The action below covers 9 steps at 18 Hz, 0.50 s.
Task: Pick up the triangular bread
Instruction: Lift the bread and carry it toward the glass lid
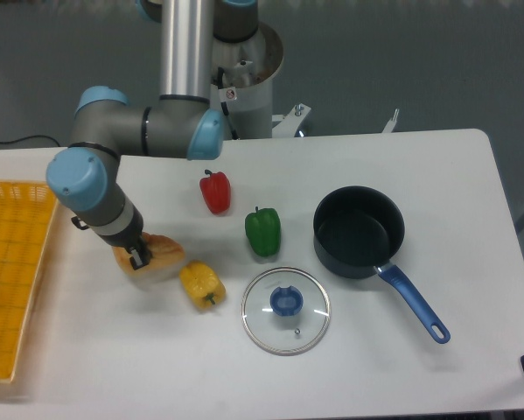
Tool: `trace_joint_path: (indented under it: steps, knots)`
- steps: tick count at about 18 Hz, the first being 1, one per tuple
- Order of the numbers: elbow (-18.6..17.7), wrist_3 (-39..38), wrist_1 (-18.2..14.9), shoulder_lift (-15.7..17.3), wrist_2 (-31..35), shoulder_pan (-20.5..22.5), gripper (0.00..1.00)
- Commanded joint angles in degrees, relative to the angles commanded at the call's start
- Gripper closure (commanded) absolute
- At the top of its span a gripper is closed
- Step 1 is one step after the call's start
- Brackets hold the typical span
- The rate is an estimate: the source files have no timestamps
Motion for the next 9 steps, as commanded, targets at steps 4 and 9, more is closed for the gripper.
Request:
trace_joint_path:
  steps: [4, 9]
  knots:
    - [3.51, 0.7, -3.06, 1.67, -1.23, 4.65, 0.85]
    - [6.16, 1.23, -7.03, 2.2, -2.55, 8.61, 0.85]
